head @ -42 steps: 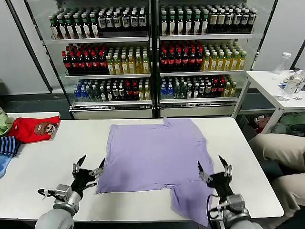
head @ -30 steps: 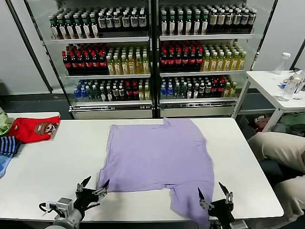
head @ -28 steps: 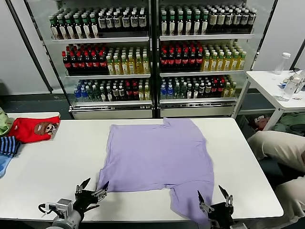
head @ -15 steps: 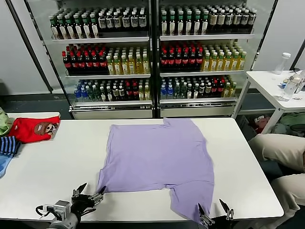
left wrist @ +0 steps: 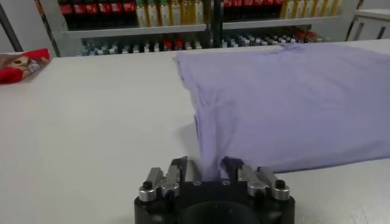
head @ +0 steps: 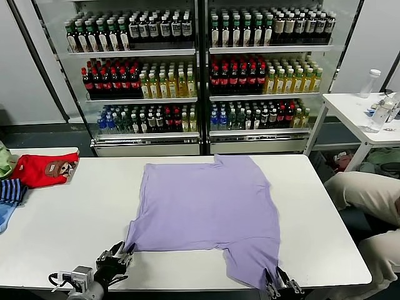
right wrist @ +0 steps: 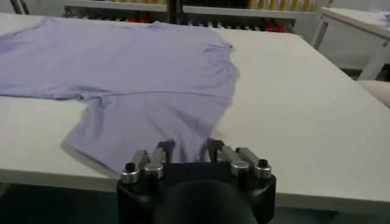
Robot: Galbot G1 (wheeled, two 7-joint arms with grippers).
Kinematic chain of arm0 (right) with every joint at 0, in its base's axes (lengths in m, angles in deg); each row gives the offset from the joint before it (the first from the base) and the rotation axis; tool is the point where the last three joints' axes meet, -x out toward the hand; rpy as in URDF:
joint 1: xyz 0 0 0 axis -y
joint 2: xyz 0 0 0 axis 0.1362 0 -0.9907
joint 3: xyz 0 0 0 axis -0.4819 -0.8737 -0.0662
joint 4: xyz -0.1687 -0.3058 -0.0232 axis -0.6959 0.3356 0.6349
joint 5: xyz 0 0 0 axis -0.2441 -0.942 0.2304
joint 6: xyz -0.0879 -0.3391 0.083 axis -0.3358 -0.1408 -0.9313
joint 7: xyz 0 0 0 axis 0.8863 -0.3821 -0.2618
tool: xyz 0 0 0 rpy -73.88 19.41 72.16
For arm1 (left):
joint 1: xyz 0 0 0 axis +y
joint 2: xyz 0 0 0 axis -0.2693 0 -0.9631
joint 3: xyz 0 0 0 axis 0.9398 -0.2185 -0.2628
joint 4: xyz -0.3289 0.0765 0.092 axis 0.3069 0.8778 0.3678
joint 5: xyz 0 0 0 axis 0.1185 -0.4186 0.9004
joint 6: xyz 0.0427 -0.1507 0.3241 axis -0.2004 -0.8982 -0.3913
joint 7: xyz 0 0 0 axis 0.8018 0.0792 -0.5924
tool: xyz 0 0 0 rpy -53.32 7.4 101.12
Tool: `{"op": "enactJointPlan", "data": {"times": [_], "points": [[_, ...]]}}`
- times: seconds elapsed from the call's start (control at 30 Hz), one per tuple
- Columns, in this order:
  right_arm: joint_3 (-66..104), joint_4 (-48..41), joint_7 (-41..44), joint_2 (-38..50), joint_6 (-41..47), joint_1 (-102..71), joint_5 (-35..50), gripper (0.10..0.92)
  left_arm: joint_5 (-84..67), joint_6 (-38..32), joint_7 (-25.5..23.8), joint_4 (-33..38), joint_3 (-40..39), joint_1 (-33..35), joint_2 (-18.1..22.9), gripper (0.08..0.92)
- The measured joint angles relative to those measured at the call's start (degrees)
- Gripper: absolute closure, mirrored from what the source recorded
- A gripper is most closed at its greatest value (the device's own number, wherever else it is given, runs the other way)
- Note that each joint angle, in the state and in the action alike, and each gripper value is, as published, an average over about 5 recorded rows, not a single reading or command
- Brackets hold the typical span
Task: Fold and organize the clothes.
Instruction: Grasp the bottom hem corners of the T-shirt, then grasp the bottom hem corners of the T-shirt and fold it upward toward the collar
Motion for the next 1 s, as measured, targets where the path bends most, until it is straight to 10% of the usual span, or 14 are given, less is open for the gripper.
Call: {"op": "enactJointPlan", "data": {"times": [0.33, 1.0], "points": [[5.37, 6.01, 4.25, 4.6, -0.33, -4.84, 1.8, 0.91, 0.16, -0.15, 0.51, 2.54, 1.06, 3.09, -1.58, 0.902], [7.81, 11.36, 4.54, 6.44, -0.1, -2.78, 2.82, 0.91, -2.6, -1.4, 4.09, 12.97, 9.2, 15.62, -4.25, 0.914]]}}
